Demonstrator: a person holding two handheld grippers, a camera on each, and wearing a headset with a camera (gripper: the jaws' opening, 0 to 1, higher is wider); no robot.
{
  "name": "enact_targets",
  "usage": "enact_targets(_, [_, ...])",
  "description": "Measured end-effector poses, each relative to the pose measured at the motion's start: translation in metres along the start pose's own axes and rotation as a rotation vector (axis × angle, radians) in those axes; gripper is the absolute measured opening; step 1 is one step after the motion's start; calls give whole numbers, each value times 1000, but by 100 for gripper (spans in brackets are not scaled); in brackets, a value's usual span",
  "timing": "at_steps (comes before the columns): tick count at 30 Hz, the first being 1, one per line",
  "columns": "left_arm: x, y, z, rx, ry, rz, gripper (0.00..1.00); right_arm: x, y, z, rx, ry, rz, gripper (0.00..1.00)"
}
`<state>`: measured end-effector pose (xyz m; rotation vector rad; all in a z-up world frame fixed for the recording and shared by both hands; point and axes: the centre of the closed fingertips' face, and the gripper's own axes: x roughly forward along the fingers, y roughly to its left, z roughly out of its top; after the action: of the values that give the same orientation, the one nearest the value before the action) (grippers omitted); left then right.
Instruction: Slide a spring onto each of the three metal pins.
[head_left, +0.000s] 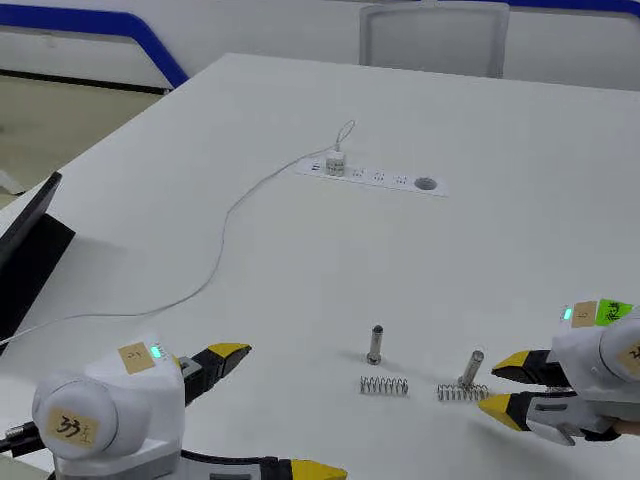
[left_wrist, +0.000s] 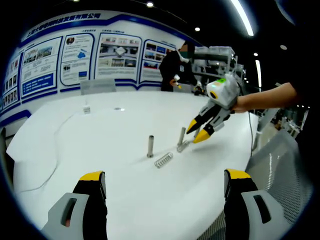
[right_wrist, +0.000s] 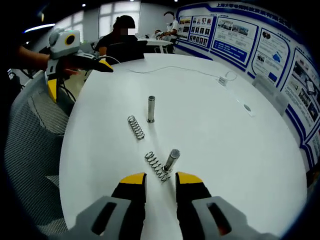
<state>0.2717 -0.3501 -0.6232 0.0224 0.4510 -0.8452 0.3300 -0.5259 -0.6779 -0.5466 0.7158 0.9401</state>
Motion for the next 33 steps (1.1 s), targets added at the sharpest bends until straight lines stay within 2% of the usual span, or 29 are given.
enact_targets(6, [1,1,-3,-3,14,2,100,9,-1,-3,17,16,17,23])
enact_targets(15, [1,3,-4,-14,13,14,100,23,4,-7,6,44,38,23])
enact_targets(21, [1,3,-5,-17,19,13,100,25,7,-12,15,65,45,22])
enact_targets(33, [2,1,-7,-8,32,6,100,24,9,-12,39,43,62,15])
